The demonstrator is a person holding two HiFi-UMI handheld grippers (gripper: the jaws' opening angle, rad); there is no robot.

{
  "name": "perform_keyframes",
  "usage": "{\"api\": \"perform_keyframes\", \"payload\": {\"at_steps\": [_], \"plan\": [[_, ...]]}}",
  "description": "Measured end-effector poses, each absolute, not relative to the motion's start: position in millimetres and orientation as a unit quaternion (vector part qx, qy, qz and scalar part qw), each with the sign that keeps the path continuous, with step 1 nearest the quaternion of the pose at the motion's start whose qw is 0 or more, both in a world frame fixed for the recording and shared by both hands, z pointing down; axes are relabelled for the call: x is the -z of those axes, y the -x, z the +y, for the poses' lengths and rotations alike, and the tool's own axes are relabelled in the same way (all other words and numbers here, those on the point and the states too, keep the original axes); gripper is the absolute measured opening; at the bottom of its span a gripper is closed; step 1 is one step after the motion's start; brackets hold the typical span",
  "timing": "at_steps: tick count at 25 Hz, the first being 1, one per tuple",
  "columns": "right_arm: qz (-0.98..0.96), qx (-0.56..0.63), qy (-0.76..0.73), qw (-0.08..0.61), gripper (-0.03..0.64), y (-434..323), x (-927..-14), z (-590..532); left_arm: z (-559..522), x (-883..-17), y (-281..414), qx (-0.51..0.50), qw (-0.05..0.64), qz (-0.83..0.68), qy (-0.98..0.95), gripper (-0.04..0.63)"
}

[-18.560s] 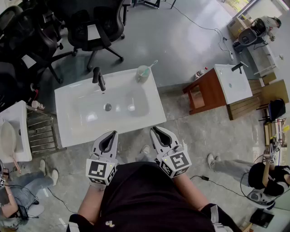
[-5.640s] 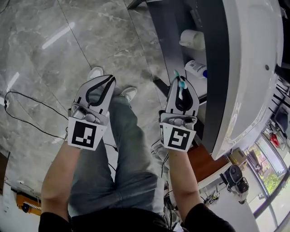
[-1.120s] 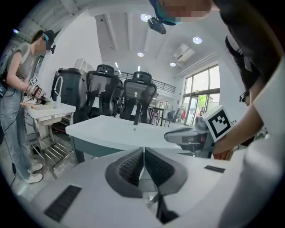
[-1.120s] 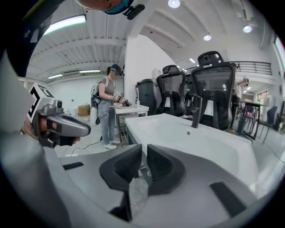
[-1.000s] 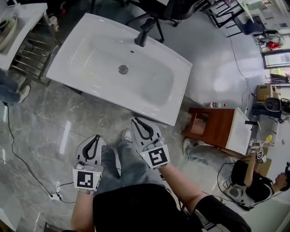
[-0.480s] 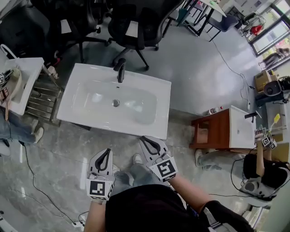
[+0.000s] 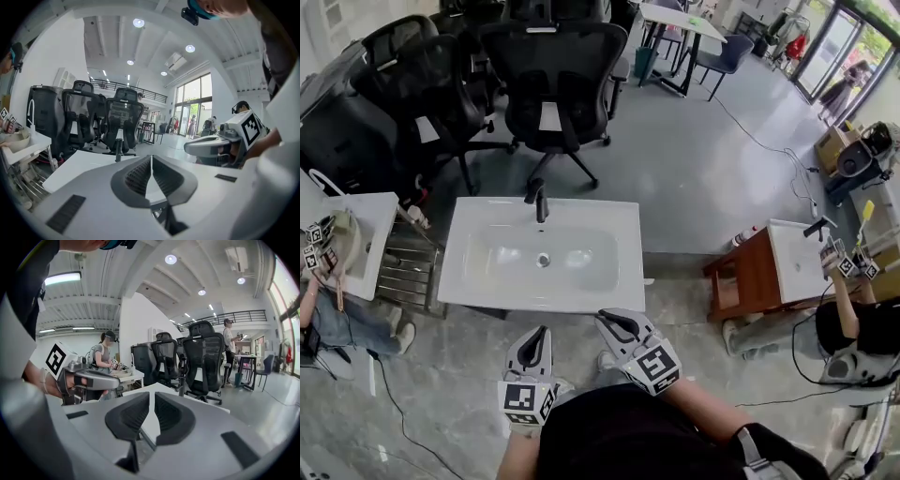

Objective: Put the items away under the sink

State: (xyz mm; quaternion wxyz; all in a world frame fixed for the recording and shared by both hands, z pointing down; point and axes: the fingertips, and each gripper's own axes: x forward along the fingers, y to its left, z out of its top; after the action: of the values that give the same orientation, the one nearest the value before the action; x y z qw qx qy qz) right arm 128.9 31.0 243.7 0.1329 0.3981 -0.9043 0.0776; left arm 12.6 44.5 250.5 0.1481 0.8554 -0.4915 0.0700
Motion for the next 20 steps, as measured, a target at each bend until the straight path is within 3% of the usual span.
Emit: {"api": "perform_keyframes", "payload": {"at_steps": [11, 20], "plan": [[-0.905, -0.058, -0.415, 0.078, 0.052, -138, -206, 26, 38, -215, -24, -0.044, 0.119, -0.464, -0.877, 0.028], [-0.908, -0.045, -0.409, 0.075, 0.051, -133, -198, 30, 37, -212, -17, -0.036, 0.122, -0.469, -0.874, 0.028]]}}
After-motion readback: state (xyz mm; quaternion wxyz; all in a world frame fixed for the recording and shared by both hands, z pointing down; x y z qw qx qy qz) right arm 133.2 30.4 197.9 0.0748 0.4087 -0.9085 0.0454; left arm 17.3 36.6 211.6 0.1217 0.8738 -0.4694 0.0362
